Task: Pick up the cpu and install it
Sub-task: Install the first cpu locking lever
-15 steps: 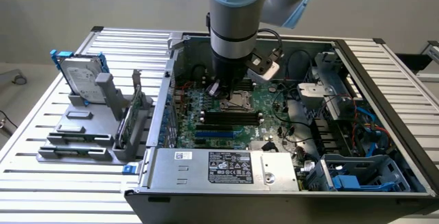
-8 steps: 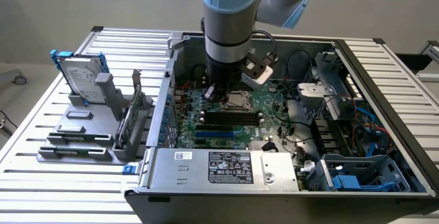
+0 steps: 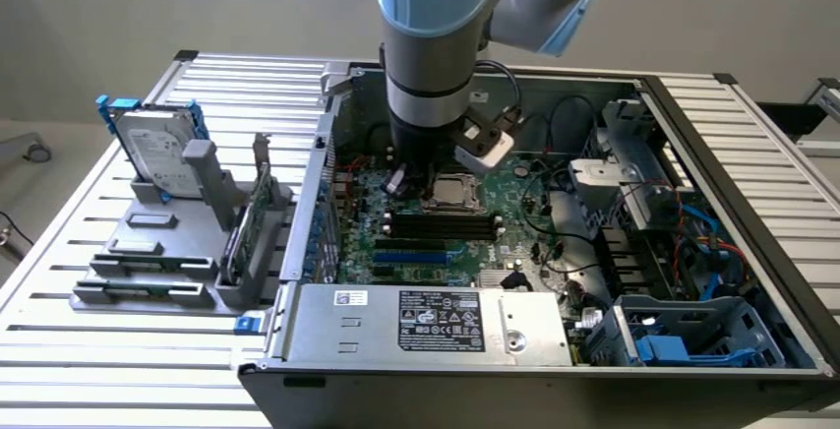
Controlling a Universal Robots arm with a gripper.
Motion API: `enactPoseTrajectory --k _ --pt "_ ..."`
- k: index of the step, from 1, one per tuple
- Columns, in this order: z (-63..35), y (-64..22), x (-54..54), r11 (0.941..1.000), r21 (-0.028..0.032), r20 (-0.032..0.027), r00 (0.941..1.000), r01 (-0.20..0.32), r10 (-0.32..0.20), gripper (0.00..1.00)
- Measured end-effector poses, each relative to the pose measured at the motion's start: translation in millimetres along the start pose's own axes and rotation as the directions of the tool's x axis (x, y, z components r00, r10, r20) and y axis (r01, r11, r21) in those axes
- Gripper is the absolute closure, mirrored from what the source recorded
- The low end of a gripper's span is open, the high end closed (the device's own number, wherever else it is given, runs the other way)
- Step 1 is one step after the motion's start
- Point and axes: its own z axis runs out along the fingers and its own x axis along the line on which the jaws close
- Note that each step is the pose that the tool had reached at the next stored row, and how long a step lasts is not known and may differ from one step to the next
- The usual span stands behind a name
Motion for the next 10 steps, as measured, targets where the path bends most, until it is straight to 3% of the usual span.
enactPoseTrajectory --k 10 --pt "10.2 -4.9 -1.5 1.0000 -0.0015 -0.0010 1.0000 -0.003 0.003 0.89"
